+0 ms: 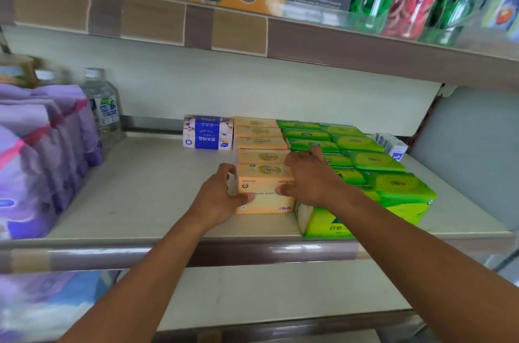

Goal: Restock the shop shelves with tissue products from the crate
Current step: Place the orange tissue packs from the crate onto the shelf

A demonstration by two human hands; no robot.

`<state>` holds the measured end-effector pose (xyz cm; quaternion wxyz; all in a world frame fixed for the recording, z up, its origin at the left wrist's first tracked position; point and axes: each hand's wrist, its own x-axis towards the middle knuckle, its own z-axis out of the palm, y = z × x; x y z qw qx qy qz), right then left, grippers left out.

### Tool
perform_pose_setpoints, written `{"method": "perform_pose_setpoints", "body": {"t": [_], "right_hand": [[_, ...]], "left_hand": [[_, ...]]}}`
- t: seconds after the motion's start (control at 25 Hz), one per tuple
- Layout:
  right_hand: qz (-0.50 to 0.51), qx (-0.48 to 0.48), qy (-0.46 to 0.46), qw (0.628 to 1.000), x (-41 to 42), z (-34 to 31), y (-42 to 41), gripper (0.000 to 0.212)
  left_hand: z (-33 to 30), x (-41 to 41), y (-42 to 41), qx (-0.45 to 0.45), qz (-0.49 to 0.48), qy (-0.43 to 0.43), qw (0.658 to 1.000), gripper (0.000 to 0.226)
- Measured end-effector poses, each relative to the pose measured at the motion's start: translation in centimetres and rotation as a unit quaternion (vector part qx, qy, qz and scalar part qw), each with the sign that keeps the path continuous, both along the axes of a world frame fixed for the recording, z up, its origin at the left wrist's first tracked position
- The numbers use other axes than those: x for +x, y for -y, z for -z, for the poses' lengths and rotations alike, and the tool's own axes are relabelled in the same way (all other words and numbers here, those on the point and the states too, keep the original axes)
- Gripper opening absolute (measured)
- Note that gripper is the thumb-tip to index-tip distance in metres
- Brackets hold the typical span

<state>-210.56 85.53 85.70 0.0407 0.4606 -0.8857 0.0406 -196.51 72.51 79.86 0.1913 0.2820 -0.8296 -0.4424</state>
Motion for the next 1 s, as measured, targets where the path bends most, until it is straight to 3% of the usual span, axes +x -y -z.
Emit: {"method": "perform_pose_setpoints", "body": {"t": [0.32, 0.56, 0.8, 1.0], "right_hand": [[0.010, 0.017, -0.013, 1.000, 0.5, -0.5, 0.1, 0.072], [0.000, 0.003, 0.008, 1.000, 1.3, -0.8, 0.0, 0.080], [-0.049, -0.192, 0.031, 0.980, 2.4, -2.3, -5.2, 0.060], [0.016, -0.369, 0.057, 0.928, 2.8, -1.2, -17.0, 0.031]], "left_hand": [[0.8, -0.4, 0.5, 0.028, 0.021, -0.005, 0.999, 0.054], [0.1, 0.1, 0.0, 0.053, 0.036, -0.025, 0.998, 0.081], [-3.3, 0.2, -4.0, -0.068, -0.040, -0.214, 0.974, 0.053], [-5.6, -3.1, -14.0, -0.037, 0.098, -0.298, 0.949, 0.032]]}}
